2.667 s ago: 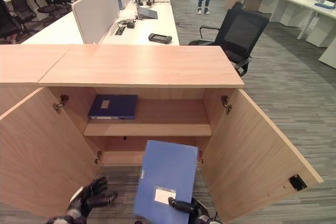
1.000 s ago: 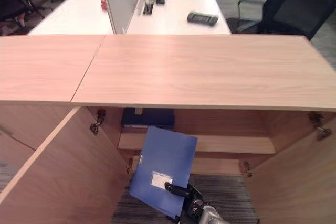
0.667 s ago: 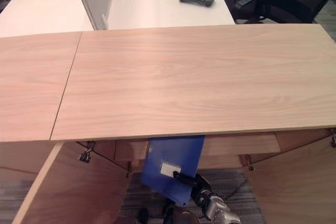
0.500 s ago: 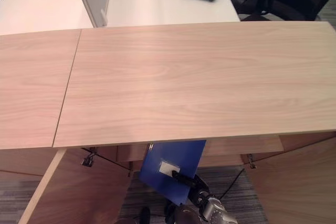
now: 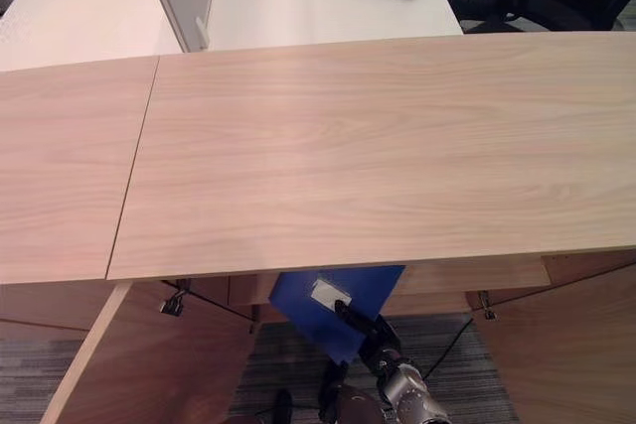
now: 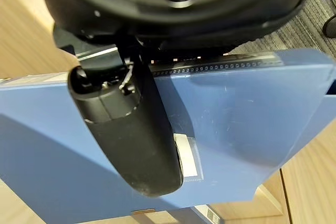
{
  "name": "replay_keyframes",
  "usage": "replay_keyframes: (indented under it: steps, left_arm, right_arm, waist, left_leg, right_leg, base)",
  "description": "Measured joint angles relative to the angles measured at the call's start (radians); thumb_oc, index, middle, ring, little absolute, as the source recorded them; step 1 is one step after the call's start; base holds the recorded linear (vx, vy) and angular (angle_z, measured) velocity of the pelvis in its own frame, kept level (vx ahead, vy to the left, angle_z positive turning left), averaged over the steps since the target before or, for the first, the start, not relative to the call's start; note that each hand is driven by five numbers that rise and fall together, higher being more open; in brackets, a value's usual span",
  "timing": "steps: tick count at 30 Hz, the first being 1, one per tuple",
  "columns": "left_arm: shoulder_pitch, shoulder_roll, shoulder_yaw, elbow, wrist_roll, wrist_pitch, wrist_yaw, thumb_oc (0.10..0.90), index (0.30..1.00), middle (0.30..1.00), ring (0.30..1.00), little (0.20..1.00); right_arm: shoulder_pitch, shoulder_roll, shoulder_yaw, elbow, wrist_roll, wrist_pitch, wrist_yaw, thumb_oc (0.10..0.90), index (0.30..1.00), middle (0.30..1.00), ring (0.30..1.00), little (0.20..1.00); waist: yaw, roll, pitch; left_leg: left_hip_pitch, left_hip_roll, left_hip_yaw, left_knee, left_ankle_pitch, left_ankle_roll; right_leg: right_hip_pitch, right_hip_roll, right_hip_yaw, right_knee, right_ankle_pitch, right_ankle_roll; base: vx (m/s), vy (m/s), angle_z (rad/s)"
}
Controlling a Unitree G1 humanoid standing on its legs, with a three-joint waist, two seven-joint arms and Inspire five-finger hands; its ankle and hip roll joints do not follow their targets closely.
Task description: Put the empty folder in the office cabinet
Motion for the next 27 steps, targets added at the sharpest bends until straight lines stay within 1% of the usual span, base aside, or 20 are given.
replay_keyframes:
  steps: [3, 6, 8, 9, 12, 13, 14, 15, 16, 17, 18, 19, 20, 21, 22, 23, 24, 25, 26, 27]
  left_arm:
    - [0.0, 0.0, 0.002, 0.0, 0.0, 0.0, 0.0, 0.8, 0.9, 0.9, 0.9, 0.9]
    - [-0.023, 0.001, -0.021, -0.009, 0.005, -0.002, 0.005, 0.8, 0.9, 0.9, 0.9, 0.9]
    - [-0.015, -0.001, -0.018, -0.007, 0.007, 0.001, 0.003, 0.8, 0.9, 0.9, 0.9, 0.9]
    - [-0.006, -0.003, -0.026, 0.0, 0.014, 0.001, -0.004, 0.8, 0.9, 0.9, 0.9, 0.9]
    - [-0.001, -0.01, -0.033, 0.012, 0.041, 0.004, -0.007, 0.8, 0.9, 0.9, 0.9, 0.9]
    - [0.001, -0.011, -0.032, 0.017, 0.041, 0.004, -0.007, 0.8, 0.9, 0.9, 0.9, 0.9]
    - [0.003, -0.016, 0.001, 0.035, 0.046, 0.003, -0.006, 0.8, 0.9, 0.9, 0.9, 0.9]
    - [0.003, -0.013, 0.003, 0.042, 0.047, 0.005, -0.006, 0.8, 0.9, 0.9, 0.9, 0.9]
    - [0.003, -0.01, 0.017, 0.048, 0.048, 0.007, -0.004, 0.8, 0.9, 0.9, 0.9, 0.9]
    - [0.01, -0.012, 0.044, 0.046, 0.047, 0.008, -0.003, 0.8, 0.9, 0.9, 0.9, 0.9]
    - [0.011, -0.016, 0.062, 0.056, 0.047, 0.01, -0.004, 0.8, 0.9, 0.9, 0.9, 0.9]
    - [0.019, -0.024, 0.079, 0.061, 0.046, 0.012, -0.002, 0.8, 0.9, 0.9, 0.9, 0.9]
    - [0.031, -0.027, 0.085, 0.064, 0.046, 0.014, 0.0, 0.8, 0.9, 0.9, 0.9, 0.9]
    - [0.028, -0.027, 0.094, 0.078, 0.047, 0.023, 0.0, 0.8, 0.9, 0.9, 0.9, 0.9]
    - [0.027, -0.026, 0.105, 0.084, 0.045, 0.026, 0.004, 0.8, 0.9, 0.9, 0.9, 0.9]
    - [0.031, -0.024, 0.12, 0.088, 0.039, 0.028, 0.012, 0.8, 0.9, 0.9, 0.9, 0.9]
    - [0.031, -0.021, 0.123, 0.088, 0.038, 0.029, 0.018, 0.8, 0.9, 0.9, 0.9, 0.9]
    - [0.033, -0.003, 0.122, 0.089, 0.038, 0.029, 0.021, 0.8, 0.9, 0.9, 0.9, 0.9]
    - [0.034, 0.011, 0.122, 0.089, 0.038, 0.028, 0.023, 0.8, 0.9, 0.9, 0.9, 0.9]
    - [0.034, 0.012, 0.123, 0.087, 0.037, 0.027, 0.026, 0.8, 0.9, 0.9, 0.9, 0.9]
  right_arm:
    - [0.018, 0.0, -0.003, 0.0, 0.0, 0.001, 0.0, 0.4, 0.3, 0.3, 0.3, 0.3]
    - [0.059, -0.007, -0.043, 0.0, 0.001, 0.004, -0.007, 0.4, 0.3, 0.3, 0.3, 0.3]
    - [0.057, -0.009, -0.05, 0.0, 0.001, 0.003, -0.01, 0.4, 0.3, 0.3, 0.3, 0.3]
    - [0.057, -0.006, -0.06, -0.001, 0.003, 0.0, -0.011, 0.4, 0.3, 0.3, 0.3, 0.3]
    - [0.065, 0.011, -0.099, -0.001, 0.027, -0.002, -0.015, 0.4, 0.3, 0.3, 0.3, 0.3]
    - [0.062, 0.017, -0.11, 0.0, 0.042, -0.003, -0.016, 0.4, 0.3, 0.3, 0.3, 0.3]
    - [0.058, 0.029, -0.125, 0.006, 0.062, -0.004, -0.022, 0.4, 0.3, 0.3, 0.3, 0.3]
    - [0.057, 0.041, -0.127, 0.008, 0.064, -0.008, -0.027, 0.4, 0.3, 0.3, 0.3, 0.3]
    - [0.055, 0.052, -0.132, 0.014, 0.078, -0.012, -0.027, 0.4, 0.3, 0.3, 0.3, 0.3]
    - [0.048, 0.058, -0.127, 0.013, 0.079, -0.008, -0.027, 0.4, 0.3, 0.3, 0.3, 0.3]
    - [0.044, 0.059, -0.121, 0.014, 0.079, -0.006, -0.026, 0.4, 0.3, 0.3, 0.3, 0.3]
    - [0.044, 0.061, -0.113, 0.012, 0.077, -0.004, -0.024, 0.4, 0.3, 0.3, 0.3, 0.3]
    - [0.046, 0.068, -0.104, 0.011, 0.077, -0.001, -0.022, 0.4, 0.3, 0.3, 0.3, 0.3]
    - [0.054, 0.081, -0.104, 0.011, 0.077, 0.0, -0.02, 0.4, 0.3, 0.3, 0.3, 0.3]
    - [0.057, 0.086, -0.102, 0.015, 0.077, 0.007, -0.019, 0.4, 0.3, 0.3, 0.3, 0.3]
    - [0.069, 0.088, -0.092, 0.015, 0.076, 0.016, -0.019, 0.4, 0.3, 0.3, 0.3, 0.3]
    - [0.076, 0.088, -0.085, 0.015, 0.076, 0.023, -0.018, 0.4, 0.3, 0.3, 0.3, 0.3]
    - [0.088, 0.095, -0.074, 0.015, 0.064, 0.037, -0.017, 0.4, 0.3, 0.3, 0.3, 0.3]
    - [0.094, 0.104, -0.071, 0.015, 0.059, 0.042, -0.017, 0.4, 0.3, 0.3, 0.3, 0.3]
    - [0.094, 0.107, -0.063, 0.017, 0.058, 0.047, -0.016, 0.4, 0.3, 0.3, 0.3, 0.3]
  waist:
    - [-0.001, -0.001, 0.0]
    - [-0.019, 0.003, 0.003]
    - [-0.02, 0.003, 0.005]
    - [-0.026, 0.003, 0.005]
    - [-0.027, 0.002, 0.006]
    - [-0.028, 0.001, 0.006]
    - [-0.028, -0.003, 0.008]
    - [-0.029, -0.008, 0.008]
    - [-0.028, -0.008, 0.011]
    - [-0.009, -0.001, 0.016]
    - [-0.004, -0.001, 0.013]
    - [0.006, 0.008, 0.007]
    - [0.007, 0.011, -0.005]
    - [0.001, 0.013, -0.01]
    - [0.003, 0.003, -0.02]
    - [0.026, -0.005, -0.039]
    - [0.031, -0.011, -0.049]
    - [0.043, -0.034, -0.071]
    - [0.054, -0.053, -0.085]
    - [0.063, -0.05, -0.093]
  left_leg:
    - [0.0, -0.002, 0.0, -0.001, 0.005, 0.003]
    - [-0.042, -0.022, -0.02, 0.054, 0.007, -0.004]
    - [-0.039, -0.029, -0.014, 0.053, 0.012, -0.001]
    - [-0.035, -0.044, -0.009, 0.058, 0.016, 0.005]
    - [-0.019, -0.062, 0.019, 0.048, 0.031, 0.026]
    - [-0.007, -0.064, 0.029, 0.037, 0.037, 0.03]
    - [0.014, -0.064, 0.062, 0.011, 0.056, 0.037]
    - [0.016, -0.064, 0.067, 0.009, 0.062, 0.035]
    - [0.014, -0.052, 0.117, 0.012, 0.07, 0.062]
    - [0.009, -0.038, 0.163, 0.017, 0.068, 0.077]
    - [0.003, -0.031, 0.185, 0.023, 0.068, 0.078]
    - [0.002, -0.019, 0.216, 0.023, 0.056, 0.089]
    - [0.001, -0.009, 0.229, 0.021, 0.061, 0.078]
    - [0.001, -0.009, 0.224, 0.019, 0.063, 0.073]
    - [0.002, 0.0, 0.247, 0.017, 0.071, 0.064]
    - [0.0, -0.001, 0.254, 0.011, 0.071, 0.063]
    - [0.0, -0.003, 0.257, 0.01, 0.072, 0.058]
    - [-0.002, -0.008, 0.261, 0.005, 0.079, 0.039]
    - [-0.005, -0.011, 0.269, 0.004, 0.082, 0.026]
    - [-0.002, 0.006, 0.279, 0.002, 0.094, 0.006]
  right_leg:
    - [0.0, -0.003, -0.001, 0.001, -0.001, 0.002]
    - [0.012, -0.048, -0.069, 0.017, 0.001, -0.002]
    - [0.013, -0.057, -0.07, 0.019, 0.002, -0.002]
    - [0.012, -0.072, -0.063, 0.023, 0.004, 0.0]
    - [0.012, -0.085, -0.038, 0.026, 0.02, 0.025]
    - [0.015, -0.086, -0.028, 0.025, 0.026, 0.043]
    - [0.017, -0.092, -0.021, 0.025, 0.04, 0.13]
    - [0.016, -0.099, -0.018, 0.023, 0.043, 0.158]
    - [0.013, -0.107, -0.046, 0.035, 0.036, 0.174]
    - [0.003, -0.129, -0.054, 0.064, 0.037, 0.171]
    - [0.002, -0.163, -0.05, 0.103, 0.032, 0.162]
    - [0.001, -0.221, -0.042, 0.167, 0.026, 0.167]
    - [0.022, -0.259, -0.022, 0.171, 0.027, 0.174]
    - [0.063, -0.292, 0.001, 0.151, 0.025, 0.207]
    - [0.107, -0.327, 0.012, 0.139, 0.023, 0.23]
    - [0.147, -0.358, 0.021, 0.107, 0.034, 0.257]
    - [0.189, -0.37, 0.018, 0.066, 0.042, 0.264]
    - [0.274, -0.378, 0.018, -0.021, 0.119, 0.257]
    - [0.301, -0.376, 0.017, -0.056, 0.148, 0.271]
    - [0.313, -0.359, 0.004, -0.08, 0.129, 0.275]
  base:
    - [-0.19, 0.039, 0.07]
    - [-0.16, 0.094, 0.63]
    - [-0.19, 0.161, 0.16]
    - [-0.25, 0.216, -0.05]
    - [-0.15, 0.113, -0.21]
    - [-0.26, 0.047, -0.41]
    - [-0.2, -0.036, -0.44]
    - [-0.27, -0.045, -0.56]
    - [-0.19, -0.026, -0.81]
    - [-0.15, -0.026, -0.88]
    - [-0.1, -0.046, -1.12]
    - [-0.04, -0.037, -0.89]
    - [-0.03, -0.111, -0.79]
    - [-0.03, -0.151, -0.4]
    - [-0.03, -0.204, -0.38]
    - [0.0, -0.182, -0.36]
    - [0.01, -0.185, -0.32]
    - [0.03, -0.209, -0.11]
    - [0.04, -0.226, -0.18]
    - [0.06, -0.227, -0.17]
